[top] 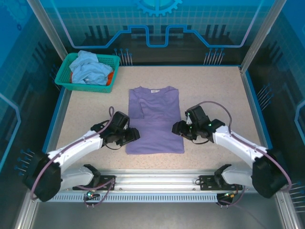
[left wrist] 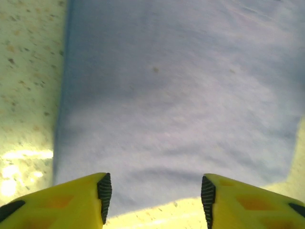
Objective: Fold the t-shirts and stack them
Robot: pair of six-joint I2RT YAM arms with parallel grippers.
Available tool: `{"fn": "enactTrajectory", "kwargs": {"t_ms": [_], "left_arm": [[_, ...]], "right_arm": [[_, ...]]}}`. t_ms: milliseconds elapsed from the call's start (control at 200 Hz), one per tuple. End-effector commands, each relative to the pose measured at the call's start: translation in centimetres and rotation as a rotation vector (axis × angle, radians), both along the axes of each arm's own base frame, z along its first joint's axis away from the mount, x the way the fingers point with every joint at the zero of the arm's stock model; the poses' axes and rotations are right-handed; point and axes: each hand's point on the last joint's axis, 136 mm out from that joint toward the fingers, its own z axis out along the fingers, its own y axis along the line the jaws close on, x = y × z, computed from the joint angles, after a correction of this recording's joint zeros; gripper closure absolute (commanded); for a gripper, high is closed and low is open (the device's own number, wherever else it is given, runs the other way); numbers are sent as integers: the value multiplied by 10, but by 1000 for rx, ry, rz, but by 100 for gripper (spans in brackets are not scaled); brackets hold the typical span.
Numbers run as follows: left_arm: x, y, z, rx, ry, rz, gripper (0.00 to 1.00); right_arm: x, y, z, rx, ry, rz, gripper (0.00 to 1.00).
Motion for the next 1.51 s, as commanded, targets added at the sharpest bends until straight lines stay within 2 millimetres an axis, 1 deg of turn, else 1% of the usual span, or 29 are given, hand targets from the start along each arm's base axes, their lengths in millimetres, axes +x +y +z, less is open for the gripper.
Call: {"fn": "enactTrajectory", "kwargs": {"t_ms": [0,45,85,150,210,265,310,370,425,505,575,630,670,800,875,940,980,1020,1065,1120,1155,1196,1236,1311,1361,1431,1501], "left_arm": [[-20,-20,13,-62,3,-73,67],[-24,-35,11,-124,8,-93,77],[-27,-47,9,-176,21,-107,83],[-26,-62,3,-220,42,-124,91],[-25,-69,-6,-216,64,-131,94],[-24,-74,-14,-211,79,-141,95],[-24,-75,-22,-198,94,-141,96],[-25,-67,-35,-145,109,-133,95],[-28,-55,-49,-72,132,-118,93],[-34,-35,-67,34,159,-96,86],[-42,-12,-79,131,173,-69,82],[-49,6,-88,201,184,-49,80],[-55,15,-93,231,195,-40,79],[-74,33,-109,270,248,-17,78],[-80,42,-112,299,266,1,78],[-81,45,-109,303,263,13,77],[-81,46,-104,300,253,19,71],[-81,48,-97,300,241,27,67],[-79,49,-86,292,217,34,62],[-75,50,-71,280,182,41,52],[-73,51,-61,273,159,46,48],[-72,52,-50,263,133,51,45],[-71,53,-42,250,116,55,44],[-74,52,-36,228,111,50,43],[-78,55,-36,234,126,45,43],[-83,62,-38,267,142,42,43],[-85,69,-42,284,144,57,43]], "right_arm": [[-29,17,-20,24,49,66,71],[-39,21,-29,27,77,81,75],[-42,25,-35,42,100,80,79],[-42,43,-38,122,106,112,90],[-40,57,-38,150,104,142,100],[-39,66,-39,129,102,169,100],[-38,71,-41,99,108,184,100],[-39,72,-47,59,131,190,100],[-42,71,-59,42,177,189,100],[-49,69,-78,30,246,189,100],[-59,59,-98,-14,323,183,100],[-66,51,-110,-44,366,174,100],[-72,45,-118,-60,387,172,100],[-81,28,-131,-82,415,152,100],[-80,26,-128,-67,405,149,100],[-79,26,-119,-59,377,151,95],[-77,24,-111,-60,350,147,92],[-76,20,-103,-67,321,140,87],[-74,14,-92,-74,283,125,76],[-72,8,-77,-76,232,108,64],[-70,2,-68,-77,199,89,56],[-68,-4,-57,-72,160,62,47],[-67,-12,-49,-60,127,32,41],[-66,-28,-42,-51,91,-30,36],[-69,-39,-47,-57,104,-62,34],[-75,-46,-56,-42,153,-79,37],[-80,-49,-66,-41,196,-75,41]]}}
